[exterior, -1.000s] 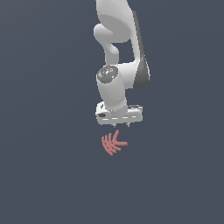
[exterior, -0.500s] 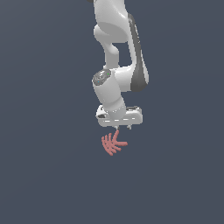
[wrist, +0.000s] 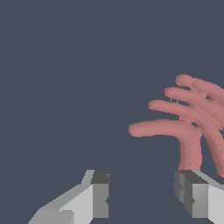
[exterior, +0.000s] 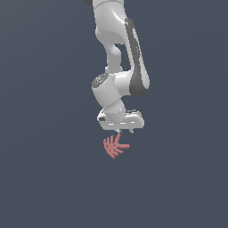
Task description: Pick up the object and move it to a goal position.
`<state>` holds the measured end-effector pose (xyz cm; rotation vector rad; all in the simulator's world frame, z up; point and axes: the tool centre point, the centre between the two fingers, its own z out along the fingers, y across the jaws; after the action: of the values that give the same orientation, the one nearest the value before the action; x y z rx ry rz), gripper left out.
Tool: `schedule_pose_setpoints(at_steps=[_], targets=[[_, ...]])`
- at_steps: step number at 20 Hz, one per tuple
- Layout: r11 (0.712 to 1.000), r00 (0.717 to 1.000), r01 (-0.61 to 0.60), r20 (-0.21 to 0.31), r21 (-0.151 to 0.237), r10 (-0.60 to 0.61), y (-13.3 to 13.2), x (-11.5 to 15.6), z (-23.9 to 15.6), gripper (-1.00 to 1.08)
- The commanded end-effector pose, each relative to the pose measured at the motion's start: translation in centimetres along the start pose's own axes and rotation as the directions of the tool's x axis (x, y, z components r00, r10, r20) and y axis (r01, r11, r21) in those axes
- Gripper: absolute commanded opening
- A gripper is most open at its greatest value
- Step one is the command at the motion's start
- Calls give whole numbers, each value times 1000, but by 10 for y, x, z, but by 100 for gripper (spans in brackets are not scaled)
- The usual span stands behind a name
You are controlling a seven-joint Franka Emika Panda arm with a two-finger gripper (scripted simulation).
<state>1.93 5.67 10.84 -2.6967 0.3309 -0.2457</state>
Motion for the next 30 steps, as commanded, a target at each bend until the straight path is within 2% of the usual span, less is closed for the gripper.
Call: schedule_pose_setpoints(at_steps=[1,15,30], targets=[[1000,999,-26,-23,16,26,2,1,3,28],[982,973,-173,-144,70,181,25,-1,16,28],[939,904,-336,-252,76,344,60,-18,28,28]])
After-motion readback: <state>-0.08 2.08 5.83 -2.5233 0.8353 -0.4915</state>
